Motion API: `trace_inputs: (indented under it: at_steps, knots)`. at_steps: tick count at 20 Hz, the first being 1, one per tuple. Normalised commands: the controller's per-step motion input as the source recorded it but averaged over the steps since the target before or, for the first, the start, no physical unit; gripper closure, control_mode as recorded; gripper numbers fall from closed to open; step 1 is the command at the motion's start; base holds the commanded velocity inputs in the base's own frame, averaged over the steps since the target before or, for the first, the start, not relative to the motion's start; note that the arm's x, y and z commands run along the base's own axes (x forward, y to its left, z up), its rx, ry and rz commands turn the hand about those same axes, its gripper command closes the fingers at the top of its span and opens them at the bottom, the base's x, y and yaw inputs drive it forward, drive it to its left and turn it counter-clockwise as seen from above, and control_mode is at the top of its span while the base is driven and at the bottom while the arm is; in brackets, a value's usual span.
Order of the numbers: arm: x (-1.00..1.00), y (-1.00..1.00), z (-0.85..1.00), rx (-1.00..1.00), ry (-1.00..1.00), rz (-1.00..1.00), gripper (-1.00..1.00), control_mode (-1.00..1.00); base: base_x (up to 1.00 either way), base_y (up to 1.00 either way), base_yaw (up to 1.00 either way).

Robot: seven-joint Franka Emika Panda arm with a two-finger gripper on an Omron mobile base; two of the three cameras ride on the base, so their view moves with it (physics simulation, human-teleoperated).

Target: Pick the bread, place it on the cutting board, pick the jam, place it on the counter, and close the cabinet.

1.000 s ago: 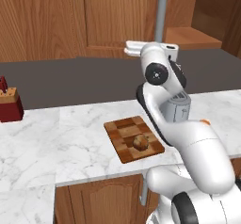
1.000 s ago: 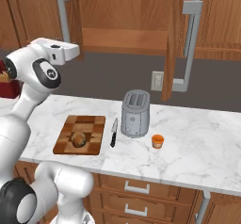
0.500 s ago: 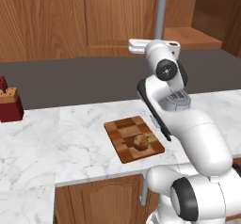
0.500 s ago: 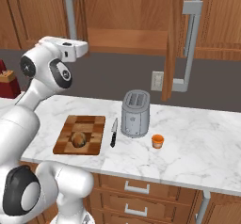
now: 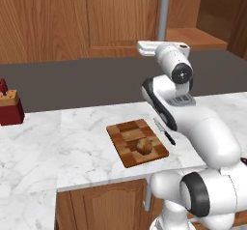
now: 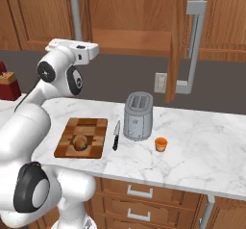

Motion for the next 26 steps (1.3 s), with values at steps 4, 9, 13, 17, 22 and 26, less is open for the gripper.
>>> trace_inputs:
  at_steps: [4,9,13,17,22,26]
  knots:
    - [0.3,0.0,-0.05,0.0,-0.02,0.03,-1.0,-1.0,0.0,0.0,0.0]
    - [0.35,0.0,-0.07,0.0,0.0,0.04,-1.0,-1.0,0.0,0.0,0.0]
    - [0.16,0.0,-0.09,0.0,0.0,0.06,-1.0,-1.0,0.0,0.0,0.0]
    - [0.18,0.0,-0.14,0.0,0.0,0.06,-1.0,-1.0,0.0,0.0,0.0]
    - [0.03,0.0,-0.03,0.0,0.0,0.03,-1.0,-1.0,0.0,0.0,0.0]
    - [-0.11,-0.04,0.02,0.0,0.0,0.0,-1.0,-1.0,0.0,0.0,0.0]
